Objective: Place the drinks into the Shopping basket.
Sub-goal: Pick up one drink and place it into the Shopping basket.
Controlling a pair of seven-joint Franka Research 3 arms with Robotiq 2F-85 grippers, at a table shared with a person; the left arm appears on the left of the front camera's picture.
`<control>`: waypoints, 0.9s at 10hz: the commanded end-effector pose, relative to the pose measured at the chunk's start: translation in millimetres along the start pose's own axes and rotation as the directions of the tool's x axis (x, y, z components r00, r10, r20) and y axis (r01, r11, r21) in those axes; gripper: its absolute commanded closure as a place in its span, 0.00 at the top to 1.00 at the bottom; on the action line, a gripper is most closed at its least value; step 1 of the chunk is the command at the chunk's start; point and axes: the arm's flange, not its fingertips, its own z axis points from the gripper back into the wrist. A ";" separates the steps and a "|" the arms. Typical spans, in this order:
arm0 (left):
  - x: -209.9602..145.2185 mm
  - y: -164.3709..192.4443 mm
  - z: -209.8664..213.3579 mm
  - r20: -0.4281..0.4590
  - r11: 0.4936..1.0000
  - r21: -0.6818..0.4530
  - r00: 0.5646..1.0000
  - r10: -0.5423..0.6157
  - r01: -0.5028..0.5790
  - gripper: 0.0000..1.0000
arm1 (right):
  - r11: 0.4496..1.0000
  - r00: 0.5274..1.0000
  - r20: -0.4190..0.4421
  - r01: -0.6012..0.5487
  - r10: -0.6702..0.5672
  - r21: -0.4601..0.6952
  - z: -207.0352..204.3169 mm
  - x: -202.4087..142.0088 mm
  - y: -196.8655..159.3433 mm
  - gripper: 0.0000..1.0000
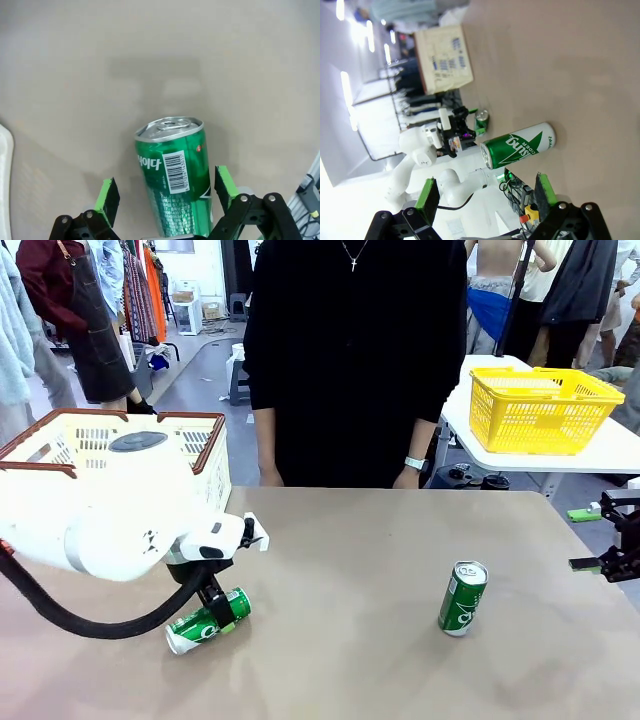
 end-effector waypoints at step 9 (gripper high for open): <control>-3.7 -1.7 -0.6 -0.062 0.999 0.035 0.998 0.016 -0.014 0.00 | 1.000 1.000 -0.007 0.016 -0.016 -0.004 2.7 -2.1 5.2 1.00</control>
